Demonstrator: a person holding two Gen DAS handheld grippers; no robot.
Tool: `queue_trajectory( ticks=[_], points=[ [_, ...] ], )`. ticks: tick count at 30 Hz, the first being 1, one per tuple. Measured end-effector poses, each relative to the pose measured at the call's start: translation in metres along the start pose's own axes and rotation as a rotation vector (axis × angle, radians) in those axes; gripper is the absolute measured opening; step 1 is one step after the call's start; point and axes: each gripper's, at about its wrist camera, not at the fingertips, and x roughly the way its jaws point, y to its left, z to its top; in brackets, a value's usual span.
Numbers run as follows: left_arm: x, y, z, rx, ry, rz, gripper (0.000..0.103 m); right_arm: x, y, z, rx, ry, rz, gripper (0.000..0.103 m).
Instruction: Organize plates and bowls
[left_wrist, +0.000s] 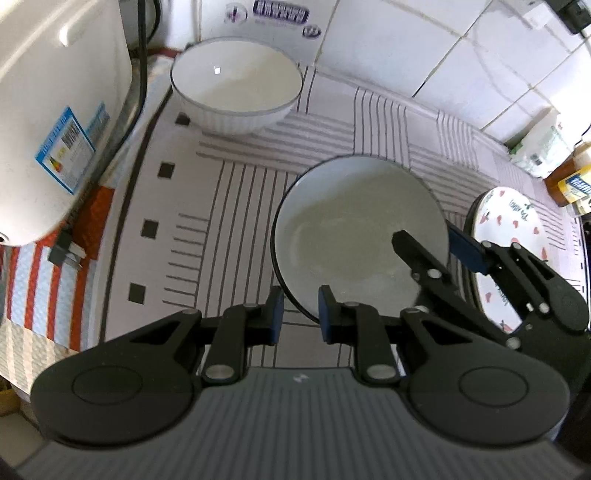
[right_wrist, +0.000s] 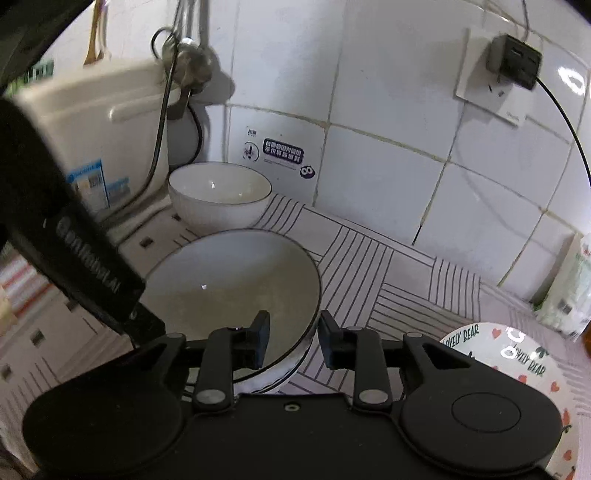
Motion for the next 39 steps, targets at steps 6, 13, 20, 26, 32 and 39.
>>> queue_trajectory(
  ticks=[6, 13, 20, 26, 32, 39],
  points=[
    [-0.036, 0.002, 0.001, 0.035, -0.084, 0.013, 0.020, -0.024, -0.026, 0.022, 0.137, 0.011, 0.109, 0.039],
    [-0.059, 0.028, 0.012, -0.002, -0.225, -0.017, 0.023, -0.037, -0.034, 0.055, 0.160, 0.045, 0.208, 0.052],
    [-0.045, 0.055, 0.028, -0.068, -0.333, 0.014, 0.030, -0.015, -0.026, 0.083, 0.131, 0.049, 0.246, 0.061],
    [-0.020, 0.068, 0.043, -0.128, -0.380, 0.030, 0.041, 0.030, -0.015, 0.099, 0.115, 0.085, 0.286, 0.062],
    [0.001, 0.080, 0.056, -0.180, -0.386, 0.027, 0.046, 0.091, -0.036, 0.116, 0.278, 0.204, 0.380, 0.062],
    [0.020, 0.088, 0.069, -0.218, -0.375, -0.010, 0.055, 0.151, -0.052, 0.117, 0.440, 0.321, 0.446, 0.062]
  ],
)
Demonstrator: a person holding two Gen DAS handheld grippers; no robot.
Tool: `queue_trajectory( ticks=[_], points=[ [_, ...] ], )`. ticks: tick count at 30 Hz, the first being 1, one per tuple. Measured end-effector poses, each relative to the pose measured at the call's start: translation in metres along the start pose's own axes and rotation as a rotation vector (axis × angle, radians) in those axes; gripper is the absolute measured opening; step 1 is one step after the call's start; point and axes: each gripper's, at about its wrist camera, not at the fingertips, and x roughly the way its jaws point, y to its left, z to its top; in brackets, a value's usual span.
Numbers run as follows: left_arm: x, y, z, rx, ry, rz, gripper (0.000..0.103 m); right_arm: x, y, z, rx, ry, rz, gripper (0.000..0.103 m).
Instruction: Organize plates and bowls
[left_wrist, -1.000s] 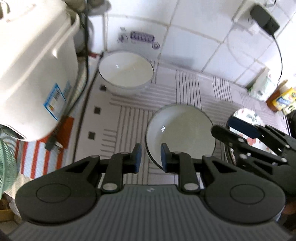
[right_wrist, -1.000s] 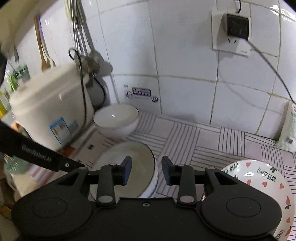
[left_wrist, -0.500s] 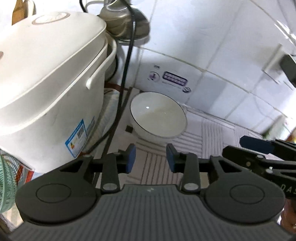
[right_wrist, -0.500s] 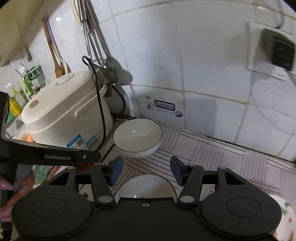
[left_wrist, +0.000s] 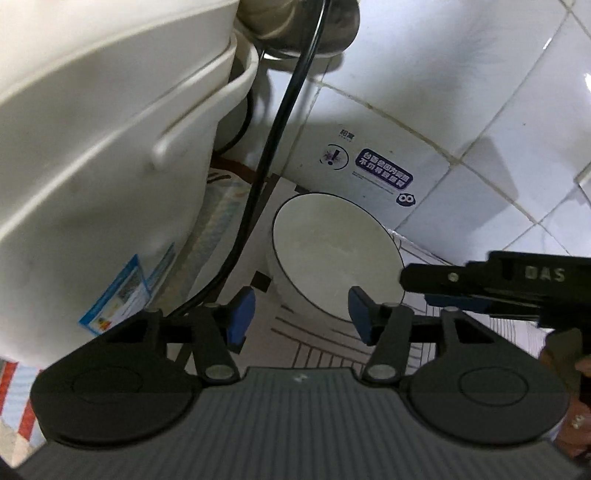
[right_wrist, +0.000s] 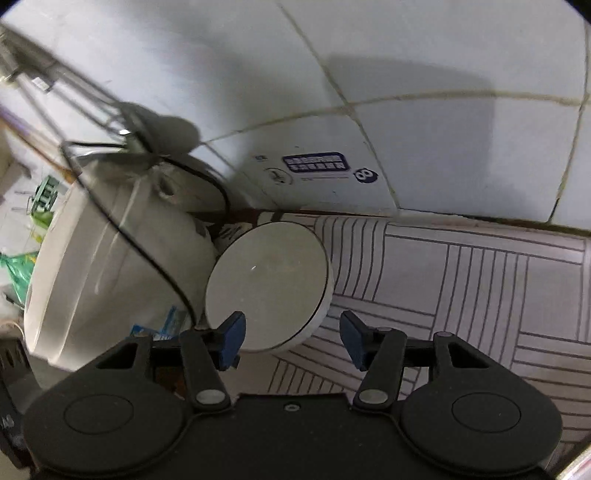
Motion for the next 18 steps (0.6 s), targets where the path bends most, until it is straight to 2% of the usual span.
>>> queue_trajectory(
  ticks=[6, 9, 11, 12, 13, 14, 18],
  points=[
    [0.018, -0.002, 0.001, -0.009, 0.011, 0.017, 0.055, 0.031, -0.001, 0.007, -0.051, 0.020, -0.072, 0.062],
    [0.022, -0.001, -0.001, -0.012, 0.014, 0.023, 0.050, 0.041, 0.001, 0.007, -0.087, 0.024, -0.102, 0.049],
    [0.025, 0.001, -0.001, -0.017, 0.019, 0.022, 0.038, 0.046, 0.003, 0.006, -0.123, 0.021, -0.134, 0.029],
    [0.026, 0.002, -0.002, -0.025, 0.023, 0.015, 0.037, 0.047, 0.003, 0.005, -0.131, 0.018, -0.135, 0.025],
    [0.026, 0.004, -0.002, -0.038, 0.025, -0.001, 0.037, 0.047, 0.003, 0.006, -0.135, 0.020, -0.124, 0.017],
    [0.025, 0.005, -0.003, -0.054, 0.020, -0.015, 0.036, 0.047, 0.004, 0.005, -0.135, 0.014, -0.122, 0.015],
    [0.024, -0.002, -0.006, -0.018, 0.021, 0.021, 0.036, 0.045, 0.006, 0.004, -0.153, 0.011, -0.116, 0.017]
  ],
)
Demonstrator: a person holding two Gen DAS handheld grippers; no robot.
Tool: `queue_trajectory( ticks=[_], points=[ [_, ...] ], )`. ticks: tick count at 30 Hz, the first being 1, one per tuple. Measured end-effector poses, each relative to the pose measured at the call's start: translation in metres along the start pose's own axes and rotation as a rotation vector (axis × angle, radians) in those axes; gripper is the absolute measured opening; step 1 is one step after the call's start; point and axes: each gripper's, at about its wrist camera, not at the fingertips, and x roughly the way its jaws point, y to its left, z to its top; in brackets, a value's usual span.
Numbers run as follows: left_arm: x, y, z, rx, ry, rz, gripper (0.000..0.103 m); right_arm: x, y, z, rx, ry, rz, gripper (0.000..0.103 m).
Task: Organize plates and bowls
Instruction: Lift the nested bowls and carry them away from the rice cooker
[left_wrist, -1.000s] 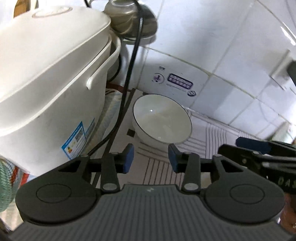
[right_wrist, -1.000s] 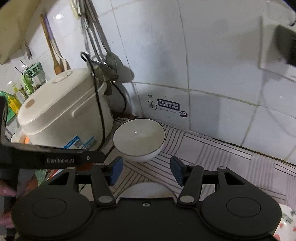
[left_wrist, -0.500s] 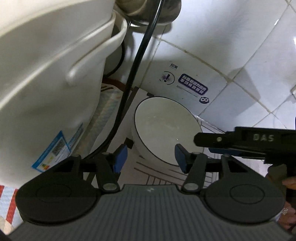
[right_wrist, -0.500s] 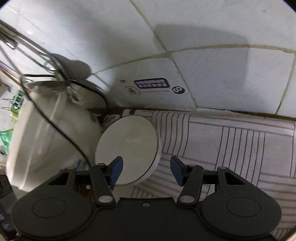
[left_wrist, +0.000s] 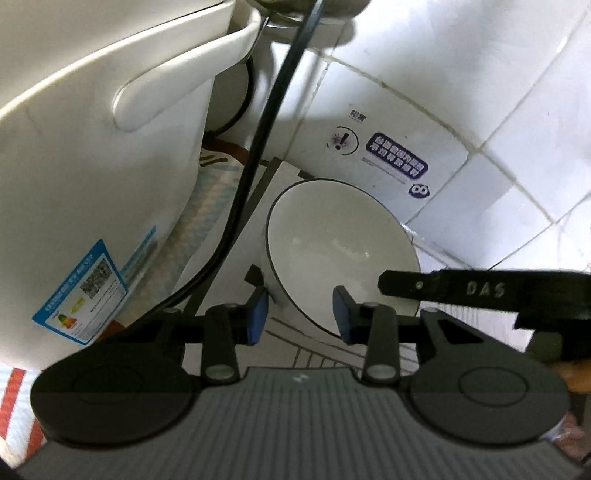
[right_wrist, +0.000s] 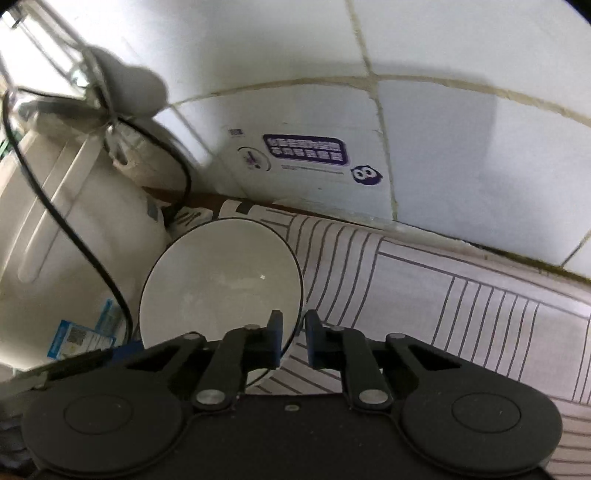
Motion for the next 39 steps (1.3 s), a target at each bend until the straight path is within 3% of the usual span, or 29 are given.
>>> queue_trajectory(
  ticks=[11, 26, 34, 39],
  points=[
    [-0.056, -0.027, -0.004, 0.106, 0.017, -0.033, 0.036, -0.062, 0.010, -0.022, -0.009, -0.130, 0.016, 0.017],
    [-0.150, -0.073, -0.049, 0.267, 0.019, -0.035, 0.036, -0.165, 0.019, -0.117, 0.036, -0.372, 0.021, 0.017],
    [-0.176, -0.084, -0.072, 0.327, 0.032, -0.026, 0.036, -0.183, 0.016, -0.160, 0.129, -0.423, 0.048, 0.017],
    [-0.168, -0.088, -0.085, 0.349, 0.056, -0.025, 0.036, -0.184, 0.012, -0.186, 0.147, -0.456, 0.023, 0.017]
  ],
)
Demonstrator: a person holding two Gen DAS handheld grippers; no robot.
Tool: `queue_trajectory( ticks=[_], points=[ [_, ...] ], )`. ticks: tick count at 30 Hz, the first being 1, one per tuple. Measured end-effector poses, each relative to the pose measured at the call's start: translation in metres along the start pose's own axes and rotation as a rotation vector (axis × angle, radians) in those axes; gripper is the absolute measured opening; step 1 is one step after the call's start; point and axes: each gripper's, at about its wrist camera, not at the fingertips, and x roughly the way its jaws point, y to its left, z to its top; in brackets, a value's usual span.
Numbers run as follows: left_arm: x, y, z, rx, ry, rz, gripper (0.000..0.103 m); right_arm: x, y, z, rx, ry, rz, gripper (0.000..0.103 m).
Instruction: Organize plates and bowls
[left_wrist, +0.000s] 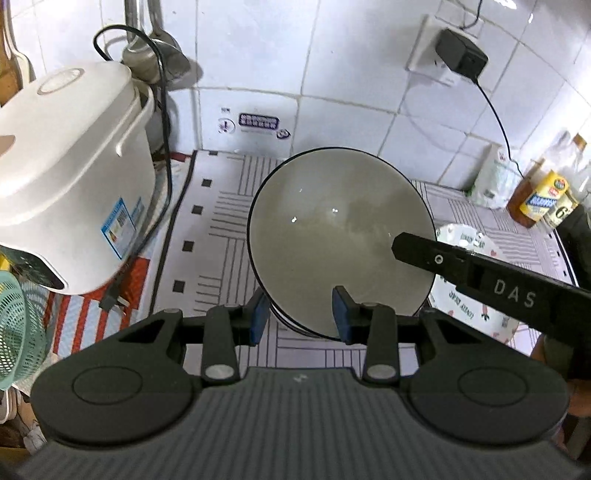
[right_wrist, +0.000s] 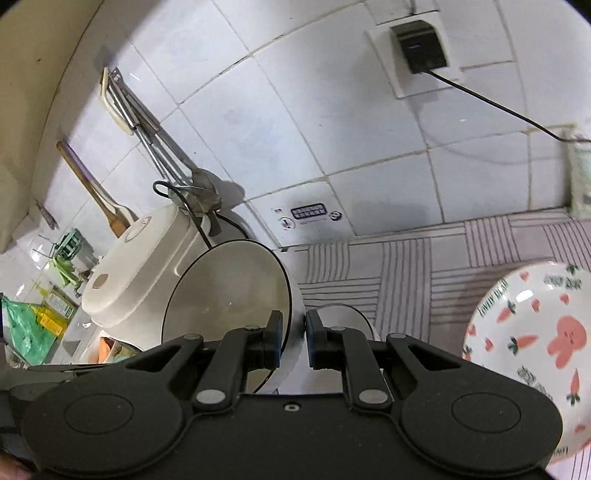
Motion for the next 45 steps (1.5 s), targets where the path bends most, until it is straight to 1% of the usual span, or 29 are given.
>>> queue_trajectory(
  ticks=[6, 11, 15, 19, 24, 30, 31, 34, 36, 41, 45],
  points=[
    [0.017, -0.006, -0.008, 0.003, 0.034, 0.015, 0.036, -0.002, -0.004, -0.017, -0.023, -0.053, -0.037, 0.017],
    [0.034, -0.004, -0.009, -0.005, 0.073, 0.006, 0.036, 0.005, -0.012, -0.024, -0.013, -0.049, -0.053, 0.017],
    [0.045, -0.007, -0.008, 0.011, 0.091, 0.016, 0.036, 0.011, -0.015, -0.031, -0.054, -0.054, -0.080, 0.017],
    [0.053, -0.005, -0.005, 0.004, 0.110, 0.005, 0.036, 0.018, -0.018, -0.037, -0.079, -0.061, -0.100, 0.017],
    [0.064, -0.006, -0.003, 0.021, 0.135, 0.018, 0.036, 0.027, -0.015, -0.045, -0.171, -0.061, -0.142, 0.016],
    [0.076, -0.006, -0.001, 0.026, 0.180, 0.025, 0.036, 0.035, -0.012, -0.052, -0.257, -0.097, -0.176, 0.016],
    [0.077, -0.006, -0.001, 0.027, 0.185, 0.024, 0.034, 0.036, -0.010, -0.052, -0.270, -0.100, -0.183, 0.016],
    [0.081, -0.006, 0.000, 0.032, 0.200, 0.035, 0.033, 0.040, -0.004, -0.053, -0.344, -0.097, -0.214, 0.016],
    [0.083, -0.004, 0.001, 0.026, 0.205, 0.030, 0.033, 0.043, -0.001, -0.052, -0.393, -0.077, -0.228, 0.016],
    [0.087, 0.000, 0.001, -0.015, 0.207, 0.017, 0.033, 0.047, 0.001, -0.052, -0.415, -0.066, -0.253, 0.016],
    [0.086, 0.000, 0.001, -0.024, 0.204, 0.016, 0.033, 0.047, 0.000, -0.050, -0.407, -0.058, -0.248, 0.016]
  ],
)
